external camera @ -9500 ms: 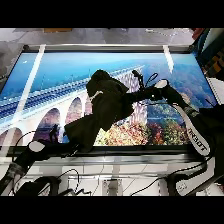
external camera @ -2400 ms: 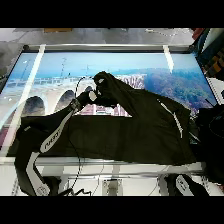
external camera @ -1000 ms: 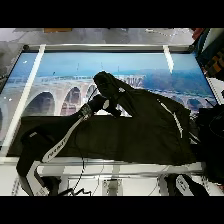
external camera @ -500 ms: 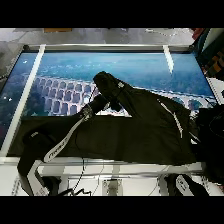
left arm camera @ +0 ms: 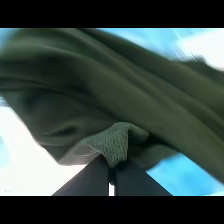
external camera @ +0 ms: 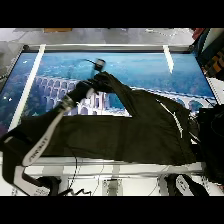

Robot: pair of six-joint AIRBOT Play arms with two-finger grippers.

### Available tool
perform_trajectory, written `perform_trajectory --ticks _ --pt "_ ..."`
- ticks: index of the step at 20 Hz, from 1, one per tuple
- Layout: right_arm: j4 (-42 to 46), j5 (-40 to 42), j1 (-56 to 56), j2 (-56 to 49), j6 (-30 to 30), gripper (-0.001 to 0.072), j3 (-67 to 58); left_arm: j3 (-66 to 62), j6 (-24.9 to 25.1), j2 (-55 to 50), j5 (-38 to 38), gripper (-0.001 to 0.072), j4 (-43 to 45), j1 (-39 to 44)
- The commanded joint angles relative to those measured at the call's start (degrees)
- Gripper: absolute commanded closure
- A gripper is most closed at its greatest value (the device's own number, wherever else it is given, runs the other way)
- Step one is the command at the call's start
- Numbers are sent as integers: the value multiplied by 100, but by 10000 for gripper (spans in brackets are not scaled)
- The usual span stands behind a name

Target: Fold the clothes and pants, and hang the long-sleeved shirts on hangers.

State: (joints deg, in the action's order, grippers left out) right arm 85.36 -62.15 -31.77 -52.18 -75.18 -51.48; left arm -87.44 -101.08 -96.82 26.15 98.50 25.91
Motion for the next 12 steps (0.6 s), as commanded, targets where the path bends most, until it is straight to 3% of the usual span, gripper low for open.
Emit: perform_trajectory --ticks 1,5,9,12 --pt "-7 745 2 0 -494 59 -7 -7 -870 732 -225 687 -15 -879" --pt "-15 1528 2 -2 -1165 59 -7 -7 -868 1668 -452 688 -13 -1888" --pt "68 1690 2 -214 -1241 61 -7 -4 -780 2166 -282 687 -9 -2715" --pt "-33 1517 2 -728 -1298 60 -7 -4 -734 2282 289 687 7 -3200"
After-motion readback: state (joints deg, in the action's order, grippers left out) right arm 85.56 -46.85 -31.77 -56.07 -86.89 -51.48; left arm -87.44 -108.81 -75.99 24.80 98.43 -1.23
